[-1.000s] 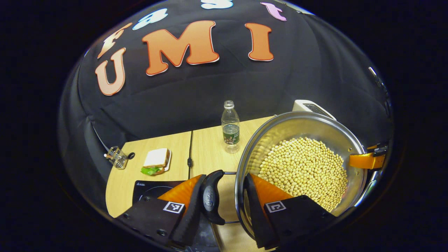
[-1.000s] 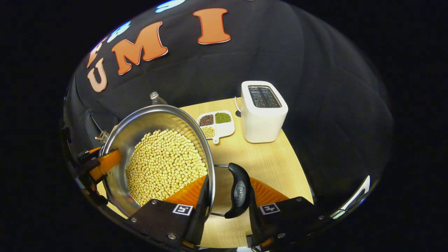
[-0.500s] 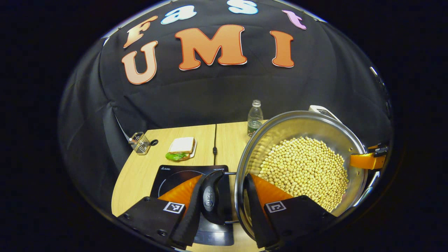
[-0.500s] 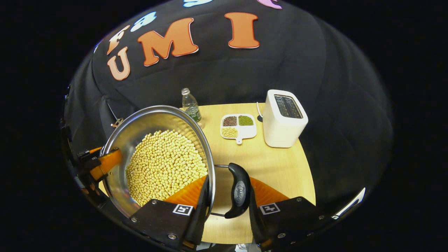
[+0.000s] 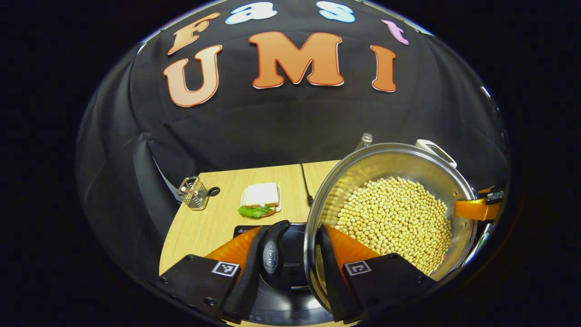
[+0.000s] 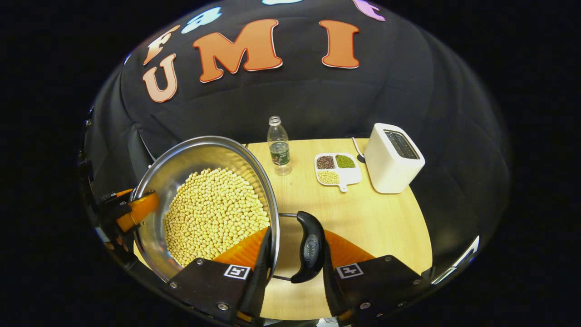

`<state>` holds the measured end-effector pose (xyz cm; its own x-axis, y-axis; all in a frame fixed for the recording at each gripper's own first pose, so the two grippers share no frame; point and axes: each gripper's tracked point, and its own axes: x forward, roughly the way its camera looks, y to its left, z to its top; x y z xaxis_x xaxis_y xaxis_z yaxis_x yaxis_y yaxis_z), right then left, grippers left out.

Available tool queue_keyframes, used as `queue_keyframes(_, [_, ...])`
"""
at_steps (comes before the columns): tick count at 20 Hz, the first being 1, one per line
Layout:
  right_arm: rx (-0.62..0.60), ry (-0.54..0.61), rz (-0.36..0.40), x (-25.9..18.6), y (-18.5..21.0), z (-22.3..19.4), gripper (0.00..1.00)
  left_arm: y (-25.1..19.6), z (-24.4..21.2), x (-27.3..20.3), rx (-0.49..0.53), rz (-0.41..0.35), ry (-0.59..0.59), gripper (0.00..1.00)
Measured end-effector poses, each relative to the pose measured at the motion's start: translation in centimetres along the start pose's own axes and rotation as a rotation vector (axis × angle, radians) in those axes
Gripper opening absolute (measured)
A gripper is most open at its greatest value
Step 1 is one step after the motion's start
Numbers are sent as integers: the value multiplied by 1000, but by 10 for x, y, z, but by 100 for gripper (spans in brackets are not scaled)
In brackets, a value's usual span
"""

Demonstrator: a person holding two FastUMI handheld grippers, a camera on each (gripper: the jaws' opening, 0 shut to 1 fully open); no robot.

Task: First push the handle of the pot to place it horizontally, then grasp the pot with both hands and set it on the induction cooktop.

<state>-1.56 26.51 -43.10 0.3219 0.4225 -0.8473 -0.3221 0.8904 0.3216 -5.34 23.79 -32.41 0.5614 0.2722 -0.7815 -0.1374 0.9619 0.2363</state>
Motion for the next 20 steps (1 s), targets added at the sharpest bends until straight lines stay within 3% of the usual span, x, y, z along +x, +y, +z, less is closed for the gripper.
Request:
queue_keyframes(9, [-16, 17, 12, 5, -5, 5, 55, 77, -17, 14, -22, 40, 30, 70])
queue_keyframes(20, [-23, 97, 33, 14, -5, 10, 55, 78, -13, 15, -38, 98, 150, 69])
